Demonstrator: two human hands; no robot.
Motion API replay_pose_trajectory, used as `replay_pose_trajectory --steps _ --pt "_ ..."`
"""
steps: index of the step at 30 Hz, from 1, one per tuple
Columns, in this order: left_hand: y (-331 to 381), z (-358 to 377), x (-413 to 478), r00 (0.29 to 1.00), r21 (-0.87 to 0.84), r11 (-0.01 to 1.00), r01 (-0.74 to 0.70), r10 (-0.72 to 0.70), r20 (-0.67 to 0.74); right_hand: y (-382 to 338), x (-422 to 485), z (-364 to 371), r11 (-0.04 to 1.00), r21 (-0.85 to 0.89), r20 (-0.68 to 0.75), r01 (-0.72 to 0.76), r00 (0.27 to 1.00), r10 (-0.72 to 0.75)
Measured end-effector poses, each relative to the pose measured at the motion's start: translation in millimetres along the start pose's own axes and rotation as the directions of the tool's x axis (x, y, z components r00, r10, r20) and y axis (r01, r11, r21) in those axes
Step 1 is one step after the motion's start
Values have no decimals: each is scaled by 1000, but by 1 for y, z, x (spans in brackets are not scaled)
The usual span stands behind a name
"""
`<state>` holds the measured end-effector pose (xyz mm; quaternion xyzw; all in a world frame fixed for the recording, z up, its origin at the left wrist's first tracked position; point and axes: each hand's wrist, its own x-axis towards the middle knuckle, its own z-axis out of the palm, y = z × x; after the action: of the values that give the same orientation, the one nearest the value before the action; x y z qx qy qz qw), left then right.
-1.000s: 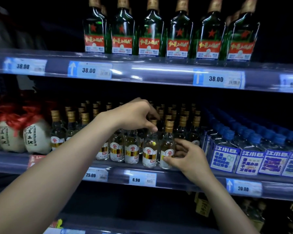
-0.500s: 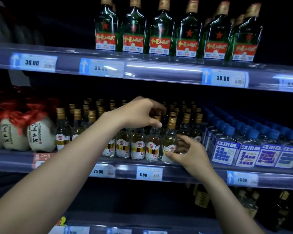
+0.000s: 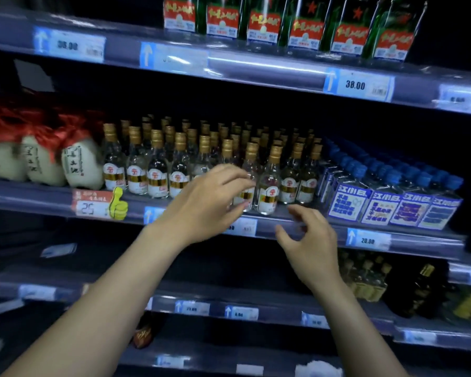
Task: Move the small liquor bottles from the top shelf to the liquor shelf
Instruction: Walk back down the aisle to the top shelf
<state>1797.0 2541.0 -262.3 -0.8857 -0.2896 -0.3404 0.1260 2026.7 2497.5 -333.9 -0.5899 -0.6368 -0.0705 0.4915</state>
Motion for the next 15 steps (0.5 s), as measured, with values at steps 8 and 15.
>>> replay_pose_trajectory --steps 8,15 --pt "102 28 -123 904 -63 912 406 -390 174 2 -99 -5 989 130 371 -63 928 10" --pt "196 27 -285 595 92 655 750 -729 340 -21 -237 11 938 211 733 -277 679 36"
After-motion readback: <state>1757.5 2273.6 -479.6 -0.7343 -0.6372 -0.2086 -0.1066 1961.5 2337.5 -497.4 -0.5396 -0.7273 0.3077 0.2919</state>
